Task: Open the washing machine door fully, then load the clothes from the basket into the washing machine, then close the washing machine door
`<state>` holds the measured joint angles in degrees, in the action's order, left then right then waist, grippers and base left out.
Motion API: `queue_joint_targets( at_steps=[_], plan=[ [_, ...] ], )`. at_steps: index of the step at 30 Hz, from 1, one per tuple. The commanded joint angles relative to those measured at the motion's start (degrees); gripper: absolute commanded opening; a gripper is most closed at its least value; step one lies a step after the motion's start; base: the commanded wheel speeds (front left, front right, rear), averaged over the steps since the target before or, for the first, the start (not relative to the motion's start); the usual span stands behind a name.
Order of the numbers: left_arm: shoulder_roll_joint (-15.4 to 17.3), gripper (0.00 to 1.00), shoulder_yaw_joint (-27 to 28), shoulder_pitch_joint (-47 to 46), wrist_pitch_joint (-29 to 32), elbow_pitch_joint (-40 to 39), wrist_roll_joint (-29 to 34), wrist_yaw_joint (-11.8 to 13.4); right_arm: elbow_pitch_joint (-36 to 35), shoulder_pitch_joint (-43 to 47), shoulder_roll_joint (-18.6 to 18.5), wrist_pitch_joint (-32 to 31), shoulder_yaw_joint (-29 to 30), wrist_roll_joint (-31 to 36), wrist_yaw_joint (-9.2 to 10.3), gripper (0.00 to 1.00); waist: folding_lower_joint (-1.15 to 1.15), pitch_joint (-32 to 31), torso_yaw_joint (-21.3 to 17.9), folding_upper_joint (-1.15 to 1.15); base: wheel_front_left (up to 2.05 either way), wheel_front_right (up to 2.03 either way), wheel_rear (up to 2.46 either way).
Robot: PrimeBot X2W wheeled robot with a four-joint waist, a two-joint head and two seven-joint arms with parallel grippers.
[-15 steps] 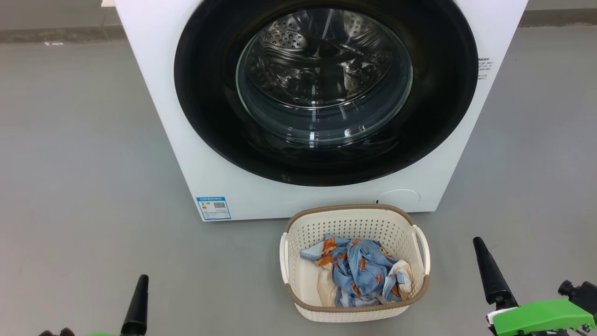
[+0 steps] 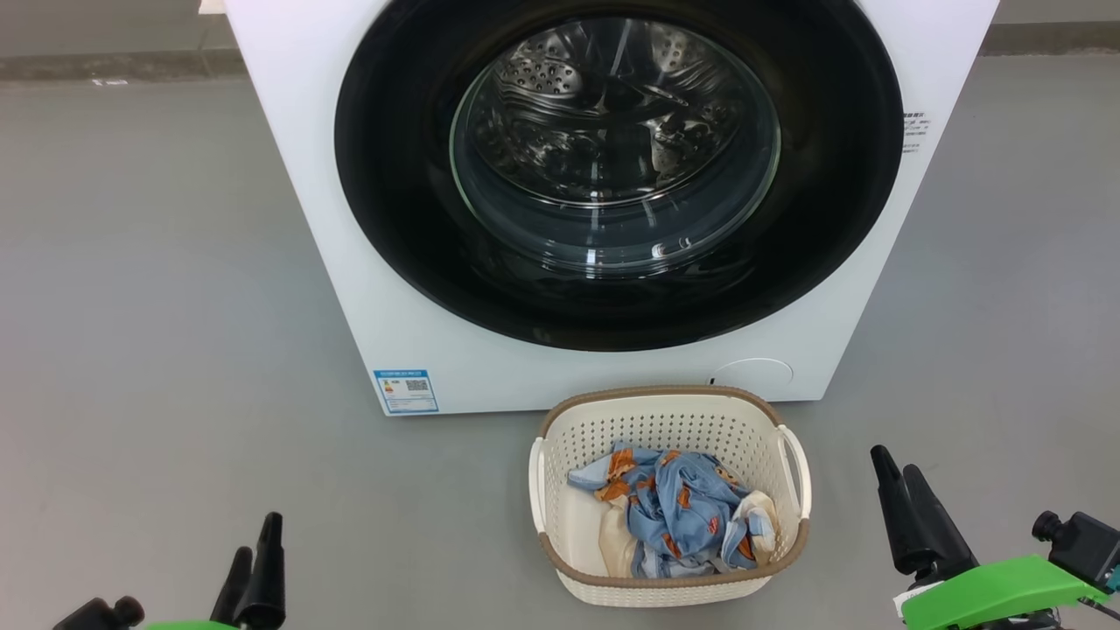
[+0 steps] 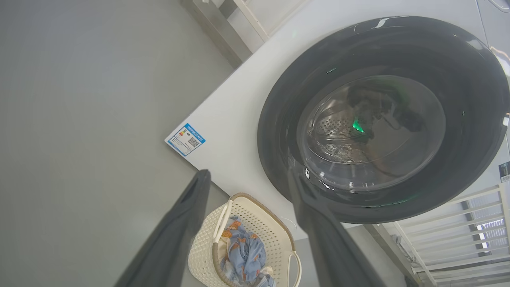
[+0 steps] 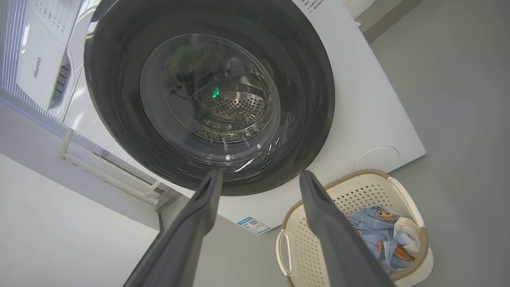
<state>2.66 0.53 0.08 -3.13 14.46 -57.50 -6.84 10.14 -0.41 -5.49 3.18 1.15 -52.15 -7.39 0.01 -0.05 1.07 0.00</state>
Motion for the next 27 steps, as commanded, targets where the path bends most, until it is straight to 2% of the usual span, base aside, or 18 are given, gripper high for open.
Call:
queue_joint_targets(
  at_steps=[1, 27],
  plan=[
    [1.3, 1.00, 0.6, -0.6, -0.8, -1.8, 2.4, -0.4, -1.5, -1.8, -0.9, 0.9, -0.9, 2.2, -0.05, 1.00, -0.01, -0.1, 0.1, 0.00, 0.00, 0.00, 0.00],
    [3.1, 1.00, 1.1, 1.0, -5.0, -3.8, 23.6, -0.5, -0.5, -0.9, -2.3, 5.0, -1.9, 21.6, -0.07, 1.00, -0.01, -0.2, 0.4, 0.00, 0.00, 0.00, 0.00]
  ],
)
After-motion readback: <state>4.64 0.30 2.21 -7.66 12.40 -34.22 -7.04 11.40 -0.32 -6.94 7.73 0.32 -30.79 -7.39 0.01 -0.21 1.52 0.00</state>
